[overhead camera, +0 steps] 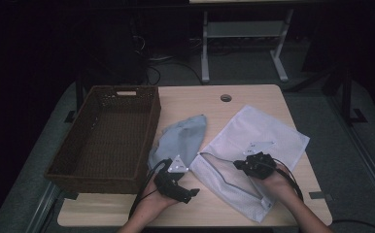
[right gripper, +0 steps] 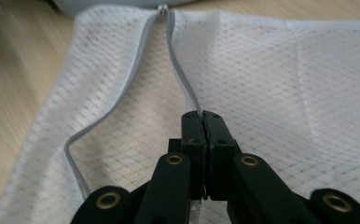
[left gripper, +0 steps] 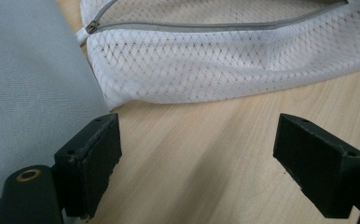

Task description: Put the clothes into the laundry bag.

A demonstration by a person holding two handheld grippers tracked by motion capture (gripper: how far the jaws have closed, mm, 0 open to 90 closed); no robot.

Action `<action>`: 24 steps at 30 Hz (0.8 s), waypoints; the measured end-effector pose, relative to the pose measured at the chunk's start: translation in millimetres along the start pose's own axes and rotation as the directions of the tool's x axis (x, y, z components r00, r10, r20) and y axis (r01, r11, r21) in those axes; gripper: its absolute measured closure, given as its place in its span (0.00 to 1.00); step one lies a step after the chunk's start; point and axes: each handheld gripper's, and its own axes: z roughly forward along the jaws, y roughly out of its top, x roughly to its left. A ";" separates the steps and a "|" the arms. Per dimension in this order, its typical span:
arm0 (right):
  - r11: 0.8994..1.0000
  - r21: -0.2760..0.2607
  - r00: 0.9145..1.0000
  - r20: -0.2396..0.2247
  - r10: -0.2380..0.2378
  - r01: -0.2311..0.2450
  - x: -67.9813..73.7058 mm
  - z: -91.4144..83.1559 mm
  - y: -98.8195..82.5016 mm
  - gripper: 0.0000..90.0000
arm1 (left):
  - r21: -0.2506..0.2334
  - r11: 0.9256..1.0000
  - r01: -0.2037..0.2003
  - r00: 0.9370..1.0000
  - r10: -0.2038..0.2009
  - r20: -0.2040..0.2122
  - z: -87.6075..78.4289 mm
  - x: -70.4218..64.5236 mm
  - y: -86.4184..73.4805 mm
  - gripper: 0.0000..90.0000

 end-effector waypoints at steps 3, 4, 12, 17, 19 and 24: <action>1.000 -0.004 1.000 0.003 -0.001 0.001 -3.3 -6.4 2.9 0.97 | 0.001 1.000 0.003 1.000 -0.003 0.000 0.6 0.1 0.1 0.16; 1.000 -0.005 1.000 0.003 0.000 0.000 -4.5 -7.9 3.8 0.97 | 0.001 1.000 0.002 1.000 -0.002 0.000 0.8 0.1 0.1 0.16; 0.999 -0.046 1.000 0.013 -0.008 0.009 -14.7 -18.2 22.8 0.97 | 0.000 1.000 0.006 1.000 -0.006 0.000 1.2 0.6 -0.3 0.16; 0.997 -0.076 1.000 -0.002 -0.001 0.001 -22.2 -24.4 33.6 0.98 | -0.001 1.000 0.009 1.000 -0.009 0.000 0.2 0.5 -0.5 0.16; 0.997 -0.083 1.000 0.000 -0.005 0.005 -24.7 -28.1 38.0 0.98 | -0.002 1.000 0.008 1.000 -0.008 -0.001 0.0 0.8 -0.5 0.16; 0.994 -0.108 1.000 0.009 0.000 0.001 -31.5 -37.4 47.3 0.98 | -0.002 1.000 0.007 1.000 -0.007 0.000 -0.4 1.4 -0.6 0.16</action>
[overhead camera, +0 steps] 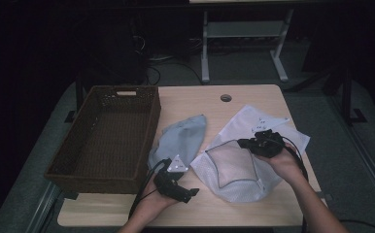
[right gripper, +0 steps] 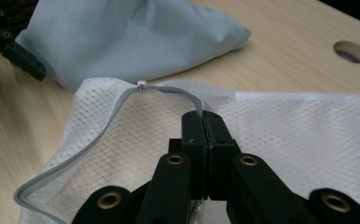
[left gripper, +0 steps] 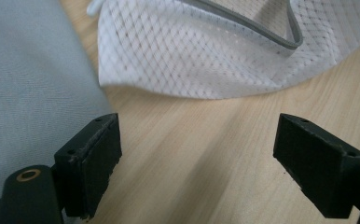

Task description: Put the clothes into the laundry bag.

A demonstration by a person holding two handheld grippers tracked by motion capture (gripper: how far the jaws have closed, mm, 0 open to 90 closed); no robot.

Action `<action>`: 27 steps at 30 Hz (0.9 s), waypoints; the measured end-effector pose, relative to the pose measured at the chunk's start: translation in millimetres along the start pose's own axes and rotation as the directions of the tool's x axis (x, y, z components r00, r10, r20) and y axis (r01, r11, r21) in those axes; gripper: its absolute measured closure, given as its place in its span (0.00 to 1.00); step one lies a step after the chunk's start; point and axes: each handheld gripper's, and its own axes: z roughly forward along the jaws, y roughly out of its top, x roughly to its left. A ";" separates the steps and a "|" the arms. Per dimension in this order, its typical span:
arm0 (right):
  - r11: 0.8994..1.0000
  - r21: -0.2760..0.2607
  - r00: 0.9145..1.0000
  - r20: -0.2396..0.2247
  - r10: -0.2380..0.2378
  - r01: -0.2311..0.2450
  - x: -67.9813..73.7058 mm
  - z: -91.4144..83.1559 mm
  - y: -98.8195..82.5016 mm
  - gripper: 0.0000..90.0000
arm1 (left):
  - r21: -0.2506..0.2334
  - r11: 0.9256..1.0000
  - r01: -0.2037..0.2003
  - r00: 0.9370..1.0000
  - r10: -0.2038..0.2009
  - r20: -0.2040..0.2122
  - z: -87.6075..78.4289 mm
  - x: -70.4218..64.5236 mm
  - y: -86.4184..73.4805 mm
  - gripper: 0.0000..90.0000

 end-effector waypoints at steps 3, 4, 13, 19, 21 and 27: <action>1.000 -0.013 1.000 0.002 0.006 -0.006 -6.0 -4.8 5.2 0.98 | 0.000 1.000 0.004 1.000 -0.004 -0.001 -0.1 0.6 0.0 0.16; 1.000 -0.021 1.000 0.000 0.010 -0.010 -8.3 -6.1 7.1 0.98 | 0.003 1.000 0.002 1.000 -0.002 -0.002 -0.2 0.8 0.0 0.16; 0.998 -0.053 0.999 -0.020 0.038 -0.039 -24.2 -16.8 15.2 0.98 | 0.002 1.000 0.011 1.000 -0.011 -0.007 -2.9 1.9 2.1 0.16; 0.999 -0.026 0.999 -0.020 0.035 -0.036 -26.3 -16.0 11.5 0.98 | -0.022 1.000 -0.004 0.999 0.003 -0.033 -12.4 3.3 20.4 0.16; 0.999 -0.022 0.999 -0.018 0.032 -0.033 -26.1 -16.1 11.4 0.98 | -0.028 1.000 -0.010 0.999 0.008 -0.053 -16.4 6.4 29.1 0.16; 1.000 -0.008 0.999 -0.025 0.022 -0.022 -25.4 -15.8 10.9 0.98 | -0.039 0.999 -0.004 0.997 0.000 -0.083 -21.9 23.4 55.4 0.16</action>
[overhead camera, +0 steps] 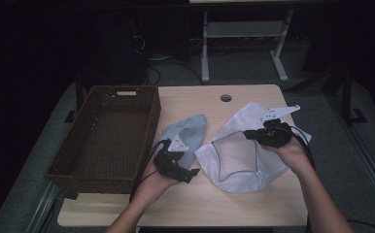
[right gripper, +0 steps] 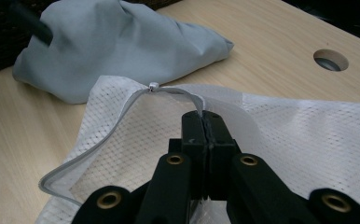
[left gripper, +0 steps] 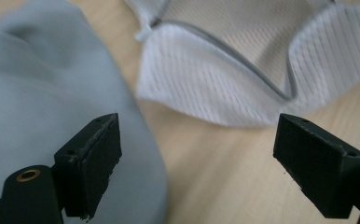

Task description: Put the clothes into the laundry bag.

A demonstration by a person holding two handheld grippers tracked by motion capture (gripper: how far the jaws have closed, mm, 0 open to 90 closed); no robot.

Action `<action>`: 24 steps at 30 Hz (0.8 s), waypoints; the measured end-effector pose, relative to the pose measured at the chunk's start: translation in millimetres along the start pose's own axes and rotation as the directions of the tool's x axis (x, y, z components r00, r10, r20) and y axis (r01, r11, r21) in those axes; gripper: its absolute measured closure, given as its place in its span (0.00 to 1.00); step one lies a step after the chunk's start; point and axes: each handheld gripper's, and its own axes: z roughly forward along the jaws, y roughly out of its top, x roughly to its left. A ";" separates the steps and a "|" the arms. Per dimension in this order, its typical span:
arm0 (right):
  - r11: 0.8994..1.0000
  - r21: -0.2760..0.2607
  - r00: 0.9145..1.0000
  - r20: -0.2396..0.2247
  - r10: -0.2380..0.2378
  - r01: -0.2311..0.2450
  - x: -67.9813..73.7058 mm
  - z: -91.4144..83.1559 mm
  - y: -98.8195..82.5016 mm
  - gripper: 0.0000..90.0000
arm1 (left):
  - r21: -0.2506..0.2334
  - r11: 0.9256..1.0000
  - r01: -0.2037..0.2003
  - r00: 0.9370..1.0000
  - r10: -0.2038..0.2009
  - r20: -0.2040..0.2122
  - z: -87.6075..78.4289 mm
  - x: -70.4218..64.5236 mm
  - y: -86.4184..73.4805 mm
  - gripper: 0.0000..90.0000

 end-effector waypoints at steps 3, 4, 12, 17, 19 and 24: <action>1.000 0.005 1.000 -0.001 0.001 -0.001 0.0 -0.3 -0.5 0.98 | -0.009 1.000 0.007 1.000 -0.007 -0.024 -1.4 9.8 13.0 0.16; 1.000 0.006 1.000 -0.001 0.000 0.000 -0.1 -0.5 -0.6 0.98 | -0.014 1.000 0.006 0.999 -0.006 -0.039 -1.5 13.5 17.0 0.16; 1.000 0.015 1.000 -0.005 -0.002 0.002 -0.8 -0.9 -1.7 0.98 | 0.012 0.998 0.057 0.991 -0.055 -0.125 8.3 47.9 41.3 0.15; 1.000 0.019 1.000 -0.007 0.001 -0.001 -1.0 -1.9 -2.5 0.98 | 0.056 0.993 0.106 0.981 -0.095 -0.167 24.4 62.4 46.1 0.13; 1.000 0.019 1.000 -0.008 -0.001 0.001 -0.9 -2.2 -3.1 0.98 | 0.085 0.990 0.115 0.980 -0.099 -0.175 33.5 66.0 45.5 0.14; 1.000 0.025 1.000 -0.012 -0.005 0.005 -0.5 -1.7 -4.4 0.98 | 0.135 0.979 0.153 0.976 -0.127 -0.179 53.6 76.2 42.9 0.14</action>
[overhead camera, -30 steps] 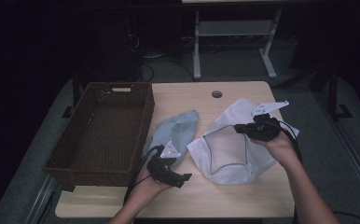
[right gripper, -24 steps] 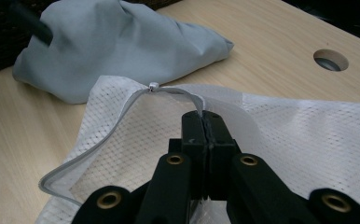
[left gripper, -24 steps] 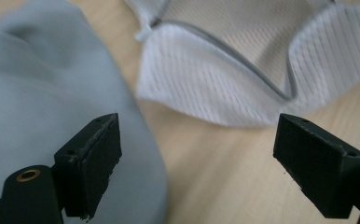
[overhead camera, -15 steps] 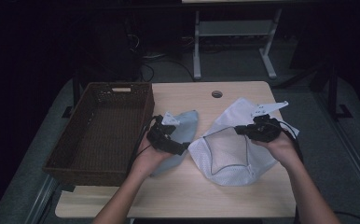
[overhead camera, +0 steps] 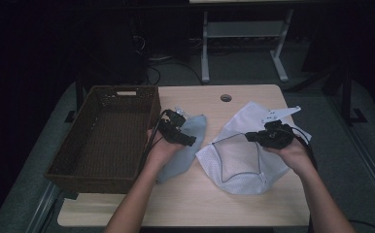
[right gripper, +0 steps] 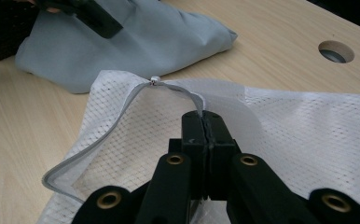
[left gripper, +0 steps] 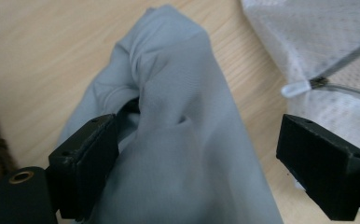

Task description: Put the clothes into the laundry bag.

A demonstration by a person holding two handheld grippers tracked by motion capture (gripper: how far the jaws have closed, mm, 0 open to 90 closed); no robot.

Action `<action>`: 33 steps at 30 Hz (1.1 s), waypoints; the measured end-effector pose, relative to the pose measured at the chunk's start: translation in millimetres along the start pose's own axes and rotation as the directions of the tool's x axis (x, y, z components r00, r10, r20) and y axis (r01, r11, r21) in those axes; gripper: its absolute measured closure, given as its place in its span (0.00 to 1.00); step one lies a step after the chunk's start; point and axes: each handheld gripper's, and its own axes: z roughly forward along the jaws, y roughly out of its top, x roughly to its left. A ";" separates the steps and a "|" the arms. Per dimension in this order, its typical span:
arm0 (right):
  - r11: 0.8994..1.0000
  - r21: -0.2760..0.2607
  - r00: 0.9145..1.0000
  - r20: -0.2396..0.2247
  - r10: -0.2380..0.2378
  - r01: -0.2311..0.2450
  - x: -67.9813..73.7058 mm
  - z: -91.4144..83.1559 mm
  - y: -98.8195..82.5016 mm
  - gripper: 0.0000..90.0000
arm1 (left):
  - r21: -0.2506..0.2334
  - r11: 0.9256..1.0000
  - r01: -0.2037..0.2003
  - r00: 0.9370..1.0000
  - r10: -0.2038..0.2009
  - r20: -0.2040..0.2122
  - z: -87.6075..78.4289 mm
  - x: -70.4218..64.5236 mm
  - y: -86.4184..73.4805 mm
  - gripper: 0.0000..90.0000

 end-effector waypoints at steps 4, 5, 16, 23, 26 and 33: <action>1.000 -0.001 1.000 0.000 0.001 -0.001 -0.6 -0.7 -0.3 0.98 | 0.059 0.998 0.027 1.000 -0.028 0.004 17.1 7.9 -2.5 0.14; 1.000 -0.001 1.000 0.000 0.000 0.000 -1.1 -1.0 -0.4 0.98 | 0.068 0.997 0.033 0.999 -0.034 0.010 21.1 9.4 -3.7 0.14; 1.000 0.004 1.000 0.003 0.004 -0.004 -2.6 -1.1 -1.7 0.98 | 0.141 0.990 0.001 1.000 -0.005 0.030 46.5 8.9 -12.7 0.23; 1.000 0.006 1.000 0.004 0.009 -0.009 -3.4 -2.0 -2.3 0.98 | 0.126 0.991 -0.041 0.999 0.041 0.009 44.0 7.2 -14.6 0.45; 1.000 0.009 1.000 0.005 0.009 -0.009 -3.7 -1.7 -2.4 0.98 | 0.111 0.993 -0.043 0.999 0.039 0.029 41.7 9.3 -15.7 0.63; 1.000 0.011 1.000 0.009 0.012 -0.012 -5.8 -1.8 -3.4 0.98 | 0.095 0.995 0.020 0.995 -0.030 0.100 36.9 14.3 -14.6 0.80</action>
